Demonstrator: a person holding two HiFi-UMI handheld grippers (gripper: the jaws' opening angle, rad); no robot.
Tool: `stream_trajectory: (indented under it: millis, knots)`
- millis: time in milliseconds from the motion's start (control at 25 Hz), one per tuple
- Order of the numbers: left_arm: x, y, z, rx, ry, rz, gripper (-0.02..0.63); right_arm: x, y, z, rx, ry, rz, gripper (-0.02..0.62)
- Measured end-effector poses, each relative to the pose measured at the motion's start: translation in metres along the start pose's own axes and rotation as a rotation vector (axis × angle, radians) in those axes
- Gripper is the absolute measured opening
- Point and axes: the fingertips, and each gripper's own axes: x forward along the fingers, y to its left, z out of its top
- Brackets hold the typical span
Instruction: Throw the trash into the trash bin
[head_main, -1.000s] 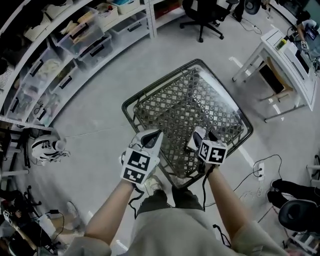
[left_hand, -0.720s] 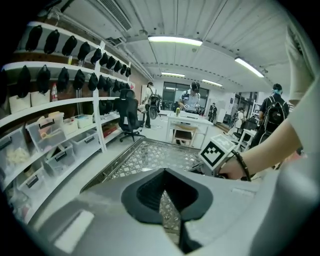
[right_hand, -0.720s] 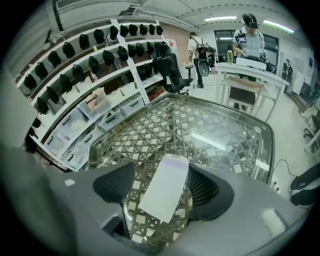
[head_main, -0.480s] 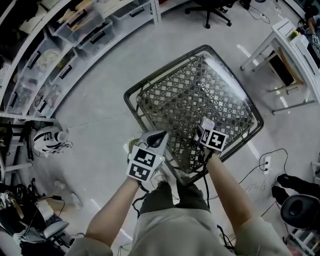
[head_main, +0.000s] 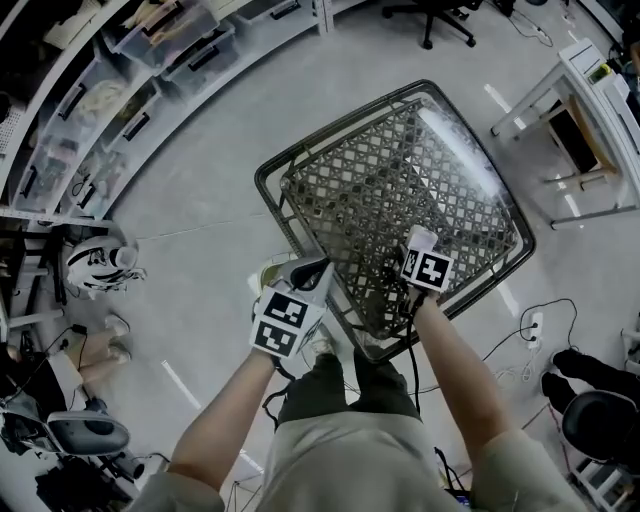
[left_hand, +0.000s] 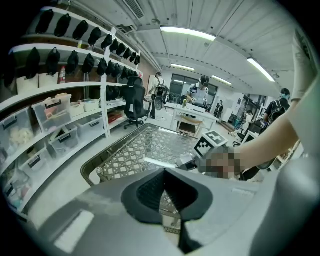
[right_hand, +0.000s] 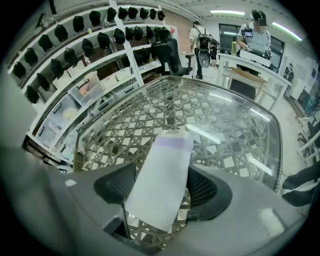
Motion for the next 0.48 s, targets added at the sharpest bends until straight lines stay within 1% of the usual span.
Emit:
stream_trajectory:
  millis: [200,360,480]
  knots:
    - [-0.018,0.019,-0.001,-0.021,-0.017,0.046,0.002,-0.021,0.008,0.018,0.025,-0.055,0.045,0.316]
    - [-0.042,0.04,0.002,-0.038,-0.044,0.101,0.002,-0.054,0.029,0.038,0.041,-0.118,0.132,0.316]
    - [-0.066,0.055,0.006,-0.058,-0.074,0.147,0.002,-0.083,0.054,0.052,0.018,-0.161,0.205,0.316]
